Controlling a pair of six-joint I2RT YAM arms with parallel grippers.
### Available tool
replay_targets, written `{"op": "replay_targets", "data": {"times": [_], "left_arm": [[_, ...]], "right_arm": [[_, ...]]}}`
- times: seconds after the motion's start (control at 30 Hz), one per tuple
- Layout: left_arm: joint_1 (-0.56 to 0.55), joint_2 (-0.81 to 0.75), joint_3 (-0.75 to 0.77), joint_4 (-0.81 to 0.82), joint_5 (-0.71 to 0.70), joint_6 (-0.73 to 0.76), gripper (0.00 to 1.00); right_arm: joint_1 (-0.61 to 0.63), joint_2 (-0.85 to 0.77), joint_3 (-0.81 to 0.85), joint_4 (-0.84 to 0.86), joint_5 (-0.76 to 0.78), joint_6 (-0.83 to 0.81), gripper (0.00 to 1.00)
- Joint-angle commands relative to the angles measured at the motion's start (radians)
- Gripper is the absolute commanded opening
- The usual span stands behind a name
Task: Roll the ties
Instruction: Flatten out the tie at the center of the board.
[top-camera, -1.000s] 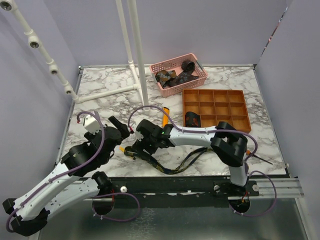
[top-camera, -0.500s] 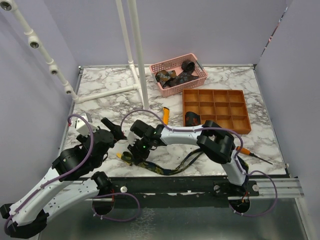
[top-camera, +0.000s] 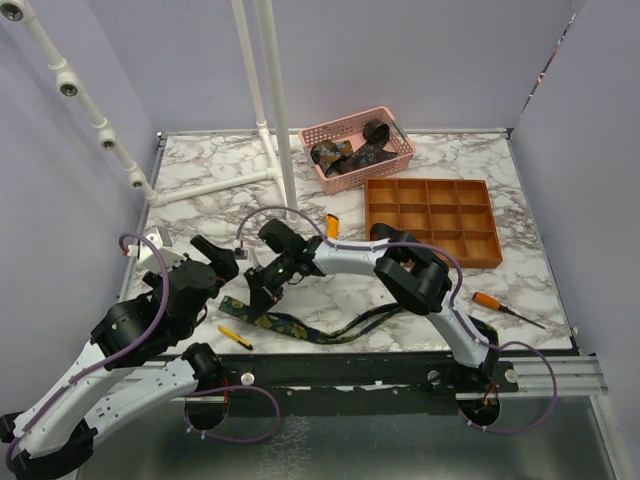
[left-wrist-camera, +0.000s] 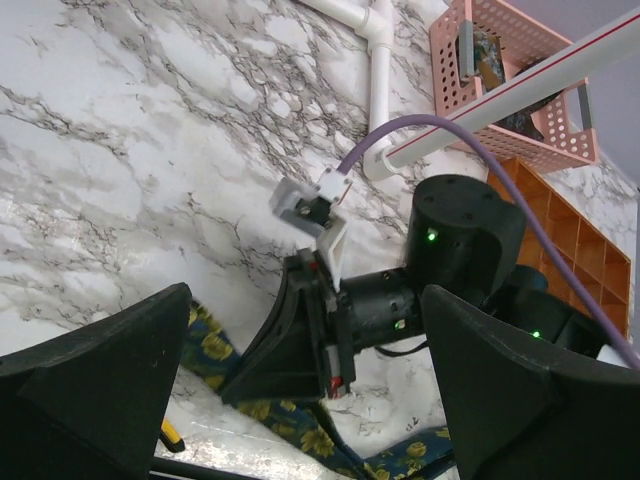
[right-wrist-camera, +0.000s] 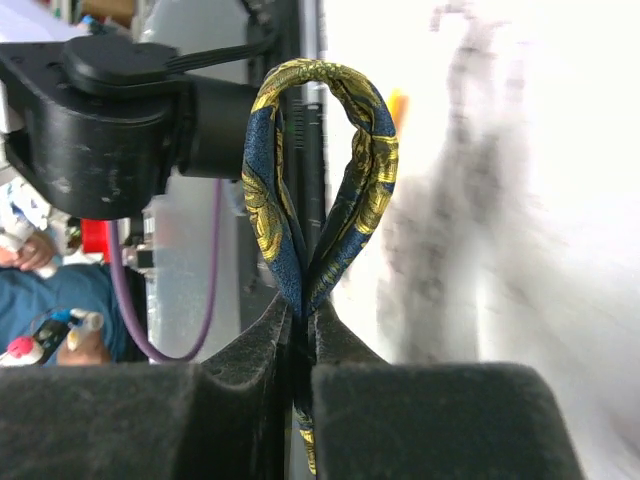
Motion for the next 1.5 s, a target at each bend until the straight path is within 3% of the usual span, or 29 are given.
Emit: {"op": "replay_targets", "data": {"times": [0.0, 0.1, 0.27, 0.5, 0.6, 0.8, 0.83, 0.93, 0.97, 1.23, 1.47], "left_arm": [[-0.004, -0.02, -0.018, -0.033, -0.026, -0.025, 0.99], [-0.005, -0.018, -0.048, -0.013, -0.012, -0.027, 0.99], [-0.005, 0.008, -0.062, -0.007, -0.018, -0.014, 0.99], [-0.005, 0.026, -0.097, 0.029, -0.02, 0.003, 0.99], [-0.005, 0.029, -0.131, 0.057, -0.014, 0.005, 0.99], [-0.004, 0.05, -0.151, 0.08, -0.026, -0.032, 0.99], [-0.004, 0.047, -0.155, 0.084, -0.019, -0.037, 0.99], [-0.005, 0.031, -0.142, 0.077, -0.004, -0.039, 0.99], [-0.005, 0.025, -0.135, 0.069, -0.004, -0.039, 0.99], [-0.005, 0.022, -0.074, 0.003, -0.029, -0.04, 0.99], [-0.005, 0.014, -0.042, -0.018, -0.047, -0.038, 0.99]], "right_arm": [[-0.066, 0.02, 0.042, -0.23, 0.132, -0.154, 0.14], [-0.086, 0.046, 0.089, -0.345, 0.247, -0.219, 0.44], [-0.11, -0.007, 0.066, -0.364, 0.455, -0.208, 0.68], [-0.088, -0.362, -0.232, -0.157, 0.69, -0.157, 0.72], [-0.028, -0.433, -0.32, -0.107, 0.739, -0.178, 0.72], [0.031, -0.317, -0.275, -0.03, 0.771, -0.236, 0.75], [0.032, -0.288, -0.252, -0.016, 0.765, -0.252, 0.78], [0.033, -0.201, -0.157, -0.024, 0.743, -0.296, 0.99], [0.034, -0.176, -0.126, -0.031, 0.74, -0.311, 0.99], [0.037, -0.018, 0.052, -0.11, 0.831, -0.416, 0.98], [0.044, -0.011, 0.039, -0.127, 0.565, -0.431, 0.3]]}}
